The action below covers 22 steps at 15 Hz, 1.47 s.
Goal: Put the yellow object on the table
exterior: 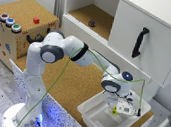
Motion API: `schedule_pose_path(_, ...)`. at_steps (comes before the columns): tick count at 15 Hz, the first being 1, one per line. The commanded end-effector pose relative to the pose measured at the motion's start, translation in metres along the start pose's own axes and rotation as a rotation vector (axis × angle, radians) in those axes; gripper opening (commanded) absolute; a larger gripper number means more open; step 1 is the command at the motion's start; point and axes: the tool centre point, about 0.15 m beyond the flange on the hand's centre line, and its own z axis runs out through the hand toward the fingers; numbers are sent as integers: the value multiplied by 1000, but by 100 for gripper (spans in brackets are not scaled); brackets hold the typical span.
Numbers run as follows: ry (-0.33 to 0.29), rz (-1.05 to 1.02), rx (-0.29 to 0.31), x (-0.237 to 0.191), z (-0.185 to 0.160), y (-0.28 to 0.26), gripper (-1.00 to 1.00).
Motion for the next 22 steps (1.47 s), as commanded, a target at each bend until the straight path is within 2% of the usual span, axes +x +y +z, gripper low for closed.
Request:
schedule_pose_path(1,-43,18,-15,3,11,3,-100)
schedule_pose_path(5,-18,73,-25,5,-5,6,-100)
schedule_pose_path(6,6,112,-28,6,-17,11,-100)
schedule_pose_path(9,93,251,-55,15,-73,25,-100)
schedule_pose_path(13,190,263,-63,41,-135,6,-100)
schedule_pose_path(16,211,259,-21,62,-149,-22,-100)
schedule_pose_path(18,219,267,-21,82,-151,-43,-100)
schedule_pose_path(22,194,335,18,127,-147,-90,-100)
